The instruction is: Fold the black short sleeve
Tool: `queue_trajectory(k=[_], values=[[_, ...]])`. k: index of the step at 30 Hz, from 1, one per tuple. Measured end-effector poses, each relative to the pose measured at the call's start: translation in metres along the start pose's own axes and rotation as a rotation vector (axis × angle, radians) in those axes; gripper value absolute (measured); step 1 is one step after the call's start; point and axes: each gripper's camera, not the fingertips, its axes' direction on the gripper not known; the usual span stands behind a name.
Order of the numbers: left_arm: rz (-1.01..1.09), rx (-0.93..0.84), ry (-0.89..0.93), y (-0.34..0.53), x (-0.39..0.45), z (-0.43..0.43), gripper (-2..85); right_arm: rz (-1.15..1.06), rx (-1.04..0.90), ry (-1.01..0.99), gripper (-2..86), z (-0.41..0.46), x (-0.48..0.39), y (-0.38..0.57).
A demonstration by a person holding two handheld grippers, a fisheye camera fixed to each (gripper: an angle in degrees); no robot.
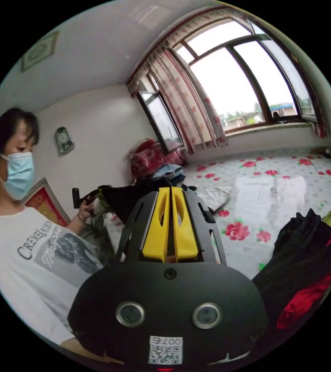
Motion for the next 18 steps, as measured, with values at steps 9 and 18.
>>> queue_trajectory(k=[9, 18], values=[[-0.114, 0.116, 0.144, -0.108, -0.04, 0.038, -1.0, -0.049, 0.018, 0.12, -0.2, 0.056, 0.011, -0.098], [0.177, 0.247, 0.171, -0.065, 0.035, -0.07, -0.9, -0.437, 0.148, 0.117, -0.3, -0.016, -0.095, -0.047]])
